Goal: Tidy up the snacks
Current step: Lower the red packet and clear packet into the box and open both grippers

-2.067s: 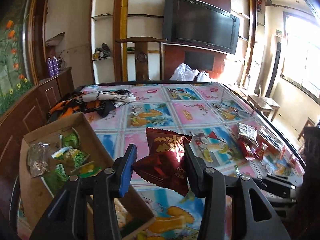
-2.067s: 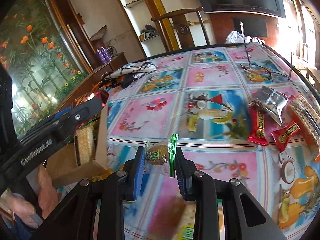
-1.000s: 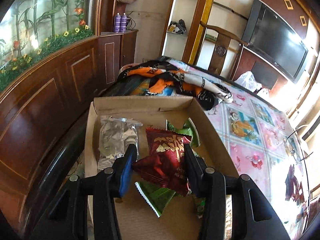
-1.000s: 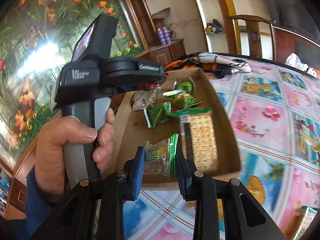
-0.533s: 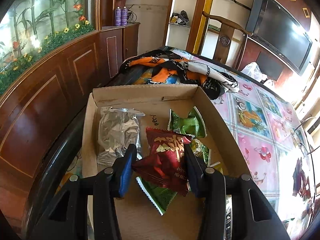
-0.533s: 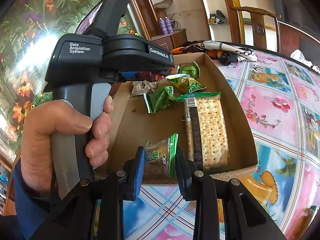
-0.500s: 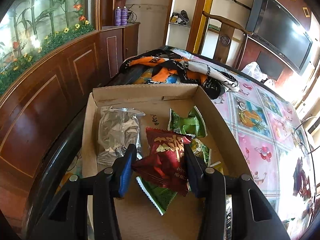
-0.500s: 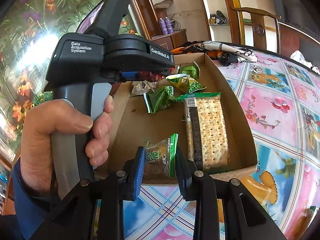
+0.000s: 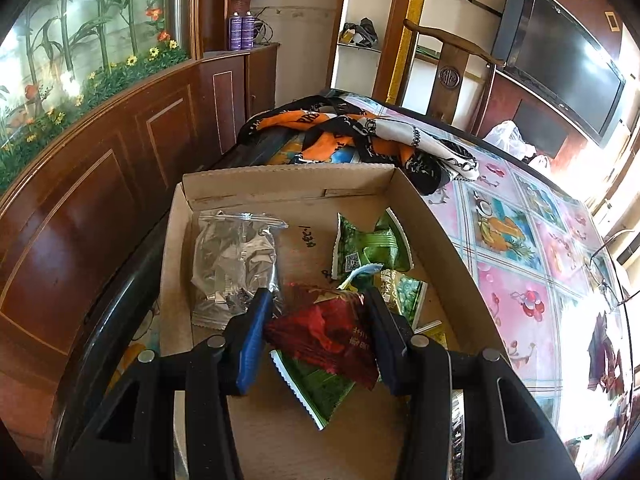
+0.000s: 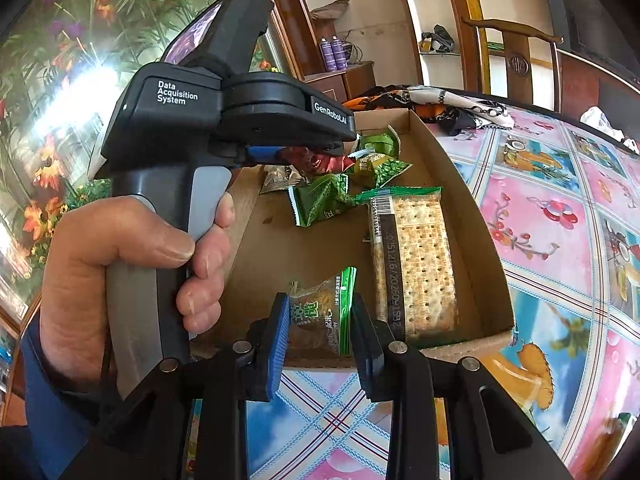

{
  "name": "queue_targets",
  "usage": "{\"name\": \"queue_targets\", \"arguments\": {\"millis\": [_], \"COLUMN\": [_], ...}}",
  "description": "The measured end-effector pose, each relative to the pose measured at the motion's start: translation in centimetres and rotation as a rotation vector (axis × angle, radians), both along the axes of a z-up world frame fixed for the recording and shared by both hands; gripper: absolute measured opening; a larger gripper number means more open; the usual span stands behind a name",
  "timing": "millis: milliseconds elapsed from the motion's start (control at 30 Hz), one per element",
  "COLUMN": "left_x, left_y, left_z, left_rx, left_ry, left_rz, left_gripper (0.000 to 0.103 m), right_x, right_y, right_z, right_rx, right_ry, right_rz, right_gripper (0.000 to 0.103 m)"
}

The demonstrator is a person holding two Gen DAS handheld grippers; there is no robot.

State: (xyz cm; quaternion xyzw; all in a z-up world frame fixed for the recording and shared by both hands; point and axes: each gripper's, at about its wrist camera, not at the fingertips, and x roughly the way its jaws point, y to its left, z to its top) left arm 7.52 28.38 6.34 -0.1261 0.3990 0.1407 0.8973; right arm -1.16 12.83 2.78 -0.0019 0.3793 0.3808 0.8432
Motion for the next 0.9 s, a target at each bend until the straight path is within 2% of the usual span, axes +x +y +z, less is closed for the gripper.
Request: {"name": "queue_targets", "arguments": {"millis": [400,567,633,833,900], "left_x": [0.0,-0.2,-0.3,-0.4,-0.4], "left_y": [-0.6,-0.6,-0.7,-0.9,-0.9], "left_z": [0.3,0.6,0.7,0.9,1.0], "left_rx": [-0.015,-0.024,-0.024,-0.022,-0.021], "left_ry": [-0.021,-0.039,-0.046,-0.063,-0.071], "left_rz": [-0.022,-0.028,-0.032,-0.035,-0.034], "left_gripper": [0.052,0.058,0.061,0.066,0.068], "right_x": [-0.1,-0.2,-0.3,-0.4,-0.5], "right_y": [0.0,-0.2,-0.4,-1.0,-1.2], "right_z": [0.1,0.2,0.3,0.9,1.1], "right_rx": [-0.005,0.008,0.009,0.032,0.032], "right_ry": [-0.013,-0.016,-0.024,-0.045,-0.056], "right_rz": [0.001,0.003,-0.002,-0.014,-0.016], "right_gripper": [0.033,0.043,0.053,0.057,0.062]}}
